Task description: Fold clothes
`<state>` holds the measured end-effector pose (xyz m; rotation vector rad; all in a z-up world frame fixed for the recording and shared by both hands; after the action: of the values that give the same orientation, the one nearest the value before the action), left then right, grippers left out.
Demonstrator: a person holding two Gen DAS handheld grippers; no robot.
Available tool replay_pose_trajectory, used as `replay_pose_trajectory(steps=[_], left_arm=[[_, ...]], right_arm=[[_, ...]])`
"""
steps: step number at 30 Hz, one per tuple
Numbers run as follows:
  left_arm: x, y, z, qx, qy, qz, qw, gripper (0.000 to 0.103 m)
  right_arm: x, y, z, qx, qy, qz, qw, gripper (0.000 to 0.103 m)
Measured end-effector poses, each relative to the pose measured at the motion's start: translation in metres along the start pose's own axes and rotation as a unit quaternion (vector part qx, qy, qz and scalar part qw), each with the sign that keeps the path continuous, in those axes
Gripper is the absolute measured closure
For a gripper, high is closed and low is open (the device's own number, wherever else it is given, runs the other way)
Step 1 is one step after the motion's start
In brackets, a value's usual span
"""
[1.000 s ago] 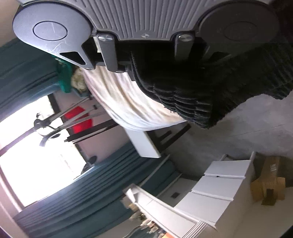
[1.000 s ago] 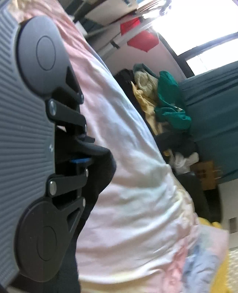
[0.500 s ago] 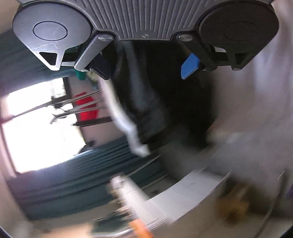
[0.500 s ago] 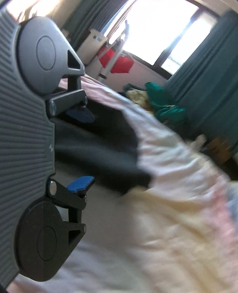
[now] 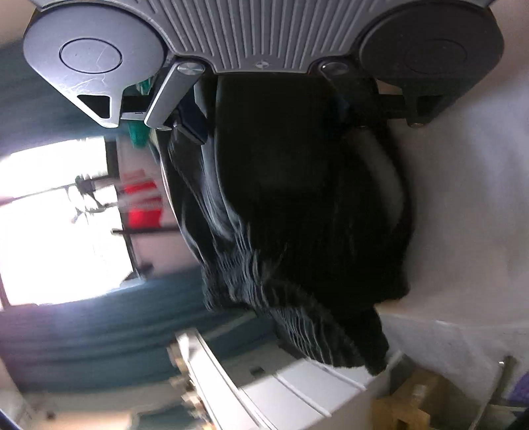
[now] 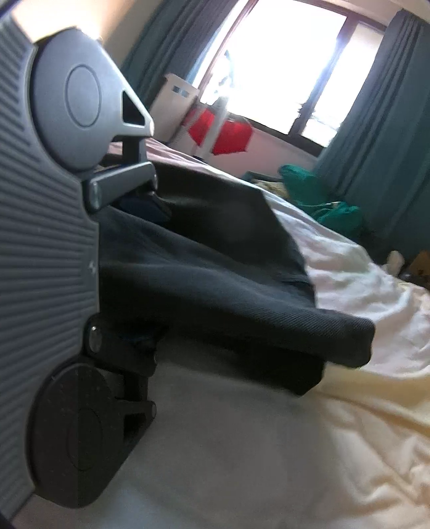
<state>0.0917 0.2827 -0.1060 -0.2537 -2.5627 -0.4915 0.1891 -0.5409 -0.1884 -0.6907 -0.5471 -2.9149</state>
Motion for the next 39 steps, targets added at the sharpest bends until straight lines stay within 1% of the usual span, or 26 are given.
replay_pose_trajectory(steps=[1, 2, 3, 4, 5, 6, 7, 8, 10, 11, 16, 19, 22, 25, 27, 29, 31, 36, 38, 39], left_arm=[[-0.004, 0.002, -0.005, 0.005, 0.013, -0.003, 0.9999, 0.028], [-0.005, 0.003, -0.012, -0.005, 0.027, -0.007, 0.9996, 0.030], [-0.006, 0.004, -0.019, -0.020, 0.041, -0.011, 0.9989, 0.033], [-0.006, 0.004, -0.025, -0.035, 0.055, -0.014, 0.9977, 0.042], [-0.007, 0.005, -0.032, -0.050, 0.069, -0.018, 0.9961, 0.052], [-0.007, 0.004, -0.037, -0.062, 0.074, -0.023, 0.9951, 0.056], [-0.005, 0.003, -0.039, -0.068, 0.070, -0.028, 0.9948, 0.068], [-0.002, 0.004, -0.040, -0.069, 0.064, -0.031, 0.9950, 0.077], [0.005, 0.008, -0.042, -0.070, 0.052, -0.034, 0.9956, 0.085], [0.013, 0.010, -0.045, -0.075, 0.048, -0.037, 0.9954, 0.086], [0.056, 0.017, -0.078, -0.107, 0.022, -0.052, 0.9926, 0.088], [0.093, 0.020, -0.088, -0.133, 0.011, -0.062, 0.9892, 0.088], [0.136, 0.020, -0.088, -0.146, 0.009, -0.051, 0.9879, 0.088], [0.172, 0.016, -0.071, -0.147, 0.013, -0.033, 0.9885, 0.088], [0.195, 0.007, -0.054, -0.164, 0.025, -0.028, 0.9857, 0.088], [0.212, -0.002, -0.034, -0.177, 0.034, -0.016, 0.9836, 0.088], [0.220, -0.008, -0.012, -0.181, 0.040, 0.008, 0.9826, 0.087], [0.240, -0.012, 0.002, -0.230, 0.051, 0.035, 0.9711, 0.082], [0.249, -0.013, 0.007, -0.251, 0.056, 0.045, 0.9654, 0.072], [0.253, -0.014, 0.009, -0.261, 0.058, 0.049, 0.9624, 0.069]], right_arm=[[-0.006, 0.002, 0.003, 0.003, -0.009, -0.013, 1.000, 0.041], [-0.012, 0.003, 0.006, 0.004, -0.017, -0.025, 1.000, 0.041], [-0.015, 0.004, 0.010, 0.002, -0.026, -0.039, 0.999, 0.046], [-0.016, 0.004, 0.013, 0.000, -0.035, -0.056, 0.998, 0.053], [-0.015, 0.004, 0.016, -0.004, -0.045, -0.074, 0.996, 0.073], [-0.013, 0.004, 0.018, -0.001, -0.050, -0.087, 0.995, 0.082], [-0.009, 0.004, 0.021, 0.008, -0.051, -0.095, 0.994, 0.086], [-0.006, 0.004, 0.023, 0.017, -0.052, -0.102, 0.993, 0.090], [0.006, 0.005, 0.030, 0.030, -0.049, -0.113, 0.992, 0.091], [0.014, 0.006, 0.034, 0.029, -0.045, -0.116, 0.992, 0.091], [0.062, 0.008, 0.055, 0.046, -0.036, -0.125, 0.990, 0.092], [0.101, 0.004, 0.044, 0.029, -0.033, -0.125, 0.991, 0.092], [0.139, 0.001, 0.022, 0.004, -0.044, -0.116, 0.992, 0.092], [0.171, -0.006, 0.001, -0.014, -0.061, -0.101, 0.993, 0.092], [0.190, -0.010, -0.008, -0.018, -0.078, -0.082, 0.993, 0.092], [0.207, -0.014, -0.015, -0.022, -0.096, -0.061, 0.993, 0.092], [0.218, -0.018, -0.026, -0.031, -0.114, -0.043, 0.992, 0.092], [0.221, -0.029, -0.064, -0.102, -0.116, -0.023, 0.988, 0.090], [0.221, -0.031, -0.074, -0.126, -0.113, -0.016, 0.985, 0.090], [0.221, -0.032, -0.076, -0.134, -0.111, -0.014, 0.985, 0.090]])
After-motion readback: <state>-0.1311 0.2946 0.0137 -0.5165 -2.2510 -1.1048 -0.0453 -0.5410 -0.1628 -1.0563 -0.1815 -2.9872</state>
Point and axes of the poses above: each gripper's, at about its wrist camera, not at the fingertips, and x roughly against the way its jaws point, z to its left, y to its top, the point moved 2 cm from there along -x, roughly the way its jaws point, and after that the axes turned 7 degrees about -x, right-handed, at the moved point
